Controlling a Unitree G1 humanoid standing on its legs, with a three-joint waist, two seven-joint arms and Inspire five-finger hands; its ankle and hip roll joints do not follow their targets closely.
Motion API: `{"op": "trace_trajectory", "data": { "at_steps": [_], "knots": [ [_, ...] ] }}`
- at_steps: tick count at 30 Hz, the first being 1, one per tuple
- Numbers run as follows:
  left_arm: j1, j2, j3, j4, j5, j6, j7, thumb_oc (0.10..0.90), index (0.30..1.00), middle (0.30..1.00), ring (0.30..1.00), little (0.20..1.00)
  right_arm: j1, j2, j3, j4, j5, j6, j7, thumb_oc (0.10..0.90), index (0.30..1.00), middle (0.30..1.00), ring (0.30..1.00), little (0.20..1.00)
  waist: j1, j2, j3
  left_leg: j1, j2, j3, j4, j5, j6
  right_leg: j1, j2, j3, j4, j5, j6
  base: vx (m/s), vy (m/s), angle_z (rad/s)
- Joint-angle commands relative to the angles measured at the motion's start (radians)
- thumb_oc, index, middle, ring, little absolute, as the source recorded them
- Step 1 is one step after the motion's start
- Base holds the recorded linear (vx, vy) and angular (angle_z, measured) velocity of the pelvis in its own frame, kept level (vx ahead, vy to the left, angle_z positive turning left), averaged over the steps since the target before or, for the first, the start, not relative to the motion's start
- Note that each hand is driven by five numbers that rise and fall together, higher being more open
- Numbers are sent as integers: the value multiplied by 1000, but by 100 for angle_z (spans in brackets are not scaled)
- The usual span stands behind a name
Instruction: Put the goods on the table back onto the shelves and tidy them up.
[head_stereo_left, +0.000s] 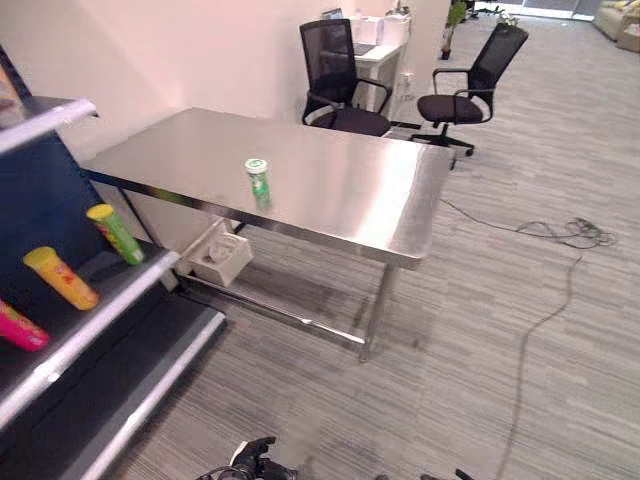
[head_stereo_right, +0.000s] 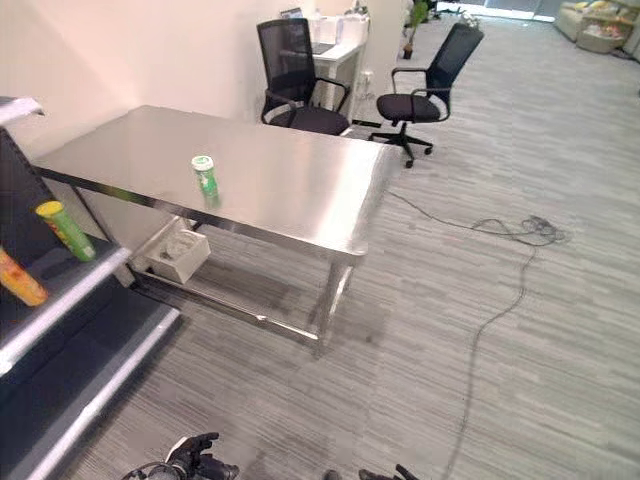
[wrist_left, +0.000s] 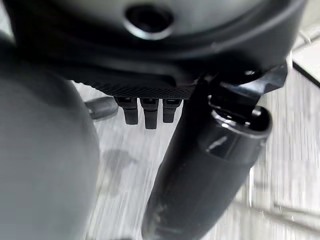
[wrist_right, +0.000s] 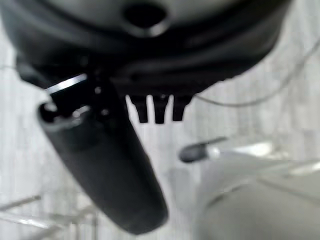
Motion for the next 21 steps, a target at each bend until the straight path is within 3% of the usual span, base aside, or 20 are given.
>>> {"op": "trace_trajectory", "data": {
  "at_steps": [1,2,3,4,5,7,10,12,14,17,21],
  "knots": [
    [-13,75,-20,-25,64,-20,4,800,900,900,900,900,-34,48,-21,50,8,14,26,800,900,900,900,900,-11,-86,-38,-120,-115,29,74,51,72,49,-167,43,102,28,106,483,1154,-91],
    [-20,85,-29,-43,60,-17,0,800,900,900,900,900,-45,48,-25,53,0,16,23,800,900,900,900,900,-4,-88,-32,-96,-166,68,42,34,106,-7,-209,6,178,116,103,342,1019,-139],
    [-19,82,-35,-50,54,-11,-10,800,900,900,900,900,-65,55,-18,37,4,6,12,800,900,900,900,900,11,-74,-19,-62,-197,114,0,23,130,-31,-246,-140,254,138,82,265,818,-144],
    [-11,81,-39,-45,63,-5,-19,800,900,900,900,900,-64,61,-2,23,2,5,18,800,900,900,900,900,-3,-68,-14,-32,-220,131,-16,8,142,-60,-218,-171,305,110,70,271,751,-101],
    [4,83,-29,-27,76,-1,-25,800,900,900,900,900,-61,65,21,7,-7,0,23,800,900,900,900,900,-23,-62,-1,-7,-225,150,-16,-8,151,-114,-128,-159,338,40,38,193,443,-87],
    [23,86,-10,-10,75,0,-29,800,900,900,900,900,-54,61,35,10,-20,-5,20,800,900,900,900,900,-39,-63,21,23,-239,172,-16,-30,152,-155,-24,-179,300,-8,28,159,232,-47],
    [23,78,0,4,73,-1,-32,800,900,900,900,900,-38,62,38,36,-7,-8,23,800,900,900,900,900,-74,-79,49,66,-282,146,-16,-64,162,-230,87,-126,227,18,36,187,110,50],
    [14,64,-19,0,86,-8,-34,800,900,900,900,900,-32,66,34,54,1,-3,28,800,900,900,900,900,-92,-84,55,84,-309,116,-16,-78,170,-236,125,-60,171,43,44,242,25,11],
    [12,52,-54,-2,136,-14,-42,800,900,900,900,900,-27,66,26,78,1,-1,24,800,900,900,900,900,-97,-83,38,117,-325,101,-16,-105,178,-188,140,-25,141,34,30,351,-42,101],
    [6,45,-43,-52,63,-17,-12,800,900,900,900,900,-25,65,19,49,55,-16,15,800,900,900,900,900,-78,-77,11,129,-318,85,-6,-91,150,-118,132,-72,78,47,30,286,-101,78],
    [18,22,-33,-37,29,-11,-15,800,900,900,900,900,-6,63,0,61,49,-12,4,800,900,900,900,900,-77,-71,-11,131,-305,108,-16,-94,144,-93,136,-85,53,40,26,74,-48,9]
  ]
}}
